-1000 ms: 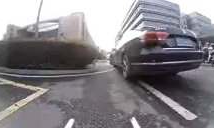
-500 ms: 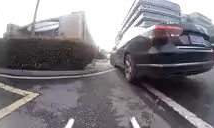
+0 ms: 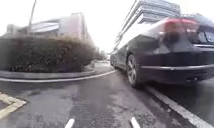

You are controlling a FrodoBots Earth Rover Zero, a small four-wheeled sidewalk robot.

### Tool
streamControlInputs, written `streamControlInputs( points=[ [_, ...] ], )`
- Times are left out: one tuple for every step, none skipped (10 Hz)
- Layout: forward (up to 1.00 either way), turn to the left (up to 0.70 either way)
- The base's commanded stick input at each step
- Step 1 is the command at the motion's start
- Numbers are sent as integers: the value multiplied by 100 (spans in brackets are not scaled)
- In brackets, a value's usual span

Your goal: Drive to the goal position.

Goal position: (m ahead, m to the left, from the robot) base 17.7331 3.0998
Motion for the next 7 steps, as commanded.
streamControlInputs(
  points=[
    [70,-2],
    [70,-1],
    [70,0],
    [70,0],
    [70,0],
    [70,0],
    [70,0]
  ],
)
